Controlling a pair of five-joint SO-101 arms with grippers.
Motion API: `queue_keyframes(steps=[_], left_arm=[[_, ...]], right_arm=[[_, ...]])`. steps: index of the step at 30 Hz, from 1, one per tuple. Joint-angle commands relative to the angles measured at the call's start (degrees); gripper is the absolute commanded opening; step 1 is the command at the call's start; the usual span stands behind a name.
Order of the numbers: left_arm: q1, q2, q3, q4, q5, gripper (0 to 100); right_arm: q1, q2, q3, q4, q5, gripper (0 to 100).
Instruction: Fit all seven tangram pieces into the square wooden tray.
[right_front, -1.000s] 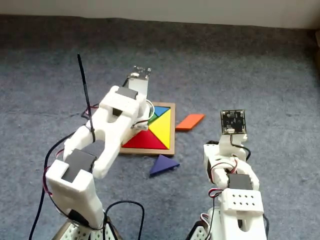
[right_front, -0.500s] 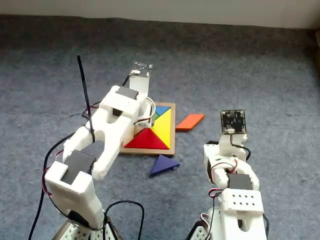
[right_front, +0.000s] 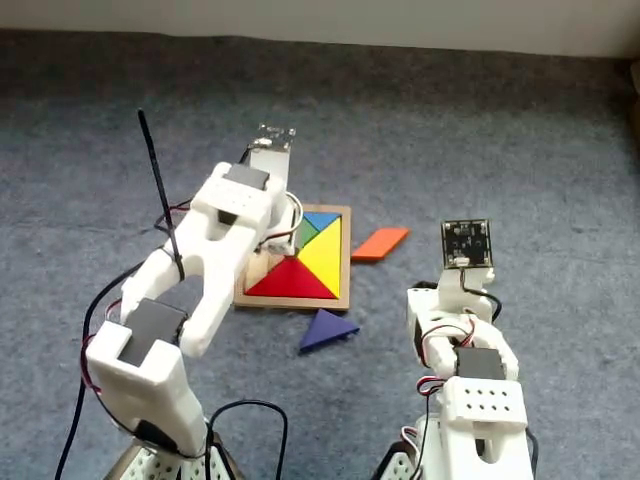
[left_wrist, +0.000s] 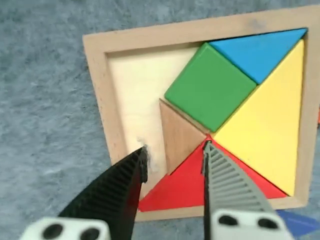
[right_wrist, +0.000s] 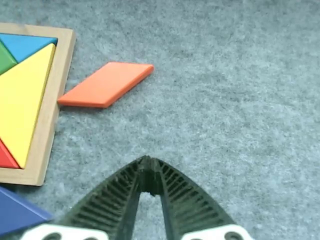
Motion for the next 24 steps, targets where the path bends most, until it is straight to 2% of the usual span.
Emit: queue_keyframes(steps=[1, 5, 14, 18, 24], left_arm=[[-0.7, -2.7, -2.9, 2.3, 0.5, 19], [-0.2, -2.2, -2.9, 1.8, 0.6, 19], [4.1, -2.2, 2.2, -9.7, 0.7, 19], [6.6, -2.9, 2.5, -10.3, 0.7, 19], [6.5, -7.7, 1.4, -8.1, 0.7, 19]], right_arm=[[-0.7, -0.8, -0.1, -1.6, 0.7, 0.6], [-0.7, -0.8, -0.1, -1.6, 0.7, 0.6], [-0.7, -0.7, -0.1, -1.6, 0.7, 0.6], [-0.7, -0.7, -0.1, -1.6, 0.7, 0.6], [-0.7, -0.8, -0.1, -1.6, 0.7, 0.6]])
